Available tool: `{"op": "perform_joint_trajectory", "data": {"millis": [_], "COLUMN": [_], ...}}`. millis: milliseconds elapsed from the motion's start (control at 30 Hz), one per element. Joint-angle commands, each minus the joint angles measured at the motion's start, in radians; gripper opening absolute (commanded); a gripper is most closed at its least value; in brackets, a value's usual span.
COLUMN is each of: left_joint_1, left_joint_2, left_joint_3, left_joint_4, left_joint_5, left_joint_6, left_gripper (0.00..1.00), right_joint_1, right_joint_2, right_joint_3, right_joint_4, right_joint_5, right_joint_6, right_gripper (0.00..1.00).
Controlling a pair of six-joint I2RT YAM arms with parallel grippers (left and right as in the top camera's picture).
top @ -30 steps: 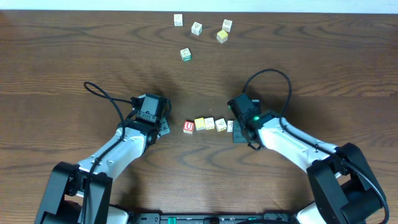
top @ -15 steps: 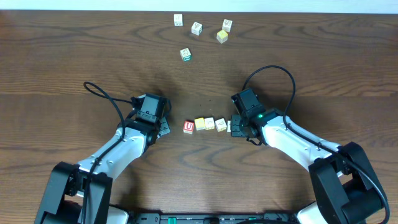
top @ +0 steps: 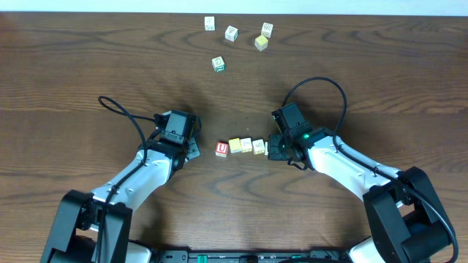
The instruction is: Lift 5 blocks
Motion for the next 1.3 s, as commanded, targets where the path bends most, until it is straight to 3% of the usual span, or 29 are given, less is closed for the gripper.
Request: {"op": "perform_joint_trajectory", "data": {"millis": [0, 933, 1267], "left_joint_1": [0.004, 0.004, 0.003], "left_joint_2": [-0.001, -0.001, -0.001], "left_joint_3": [0.005, 0.005, 0.005], "left_joint_4": [-0.003, -0.003, -0.007], "left_joint_5": [-0.015, -0.014, 0.093], "left_joint_6": [-0.005, -0.005, -0.024], "left_gripper": [0.07, 0.07, 0.07], "right_joint_1": [-0.002, -0.002, -0.002], "right_joint_2": [-0.003, -0.002, -0.002], "right_joint_3": [-0.003, -0.003, -0.003], "right_joint_4": [0.008, 0.062, 0.011], "right_joint_5": [-0.034, -0.05, -0.049], "right_joint_6": [-0.014, -0.037, -0.037], "right_gripper": [0.01, 0.01, 0.01]}}
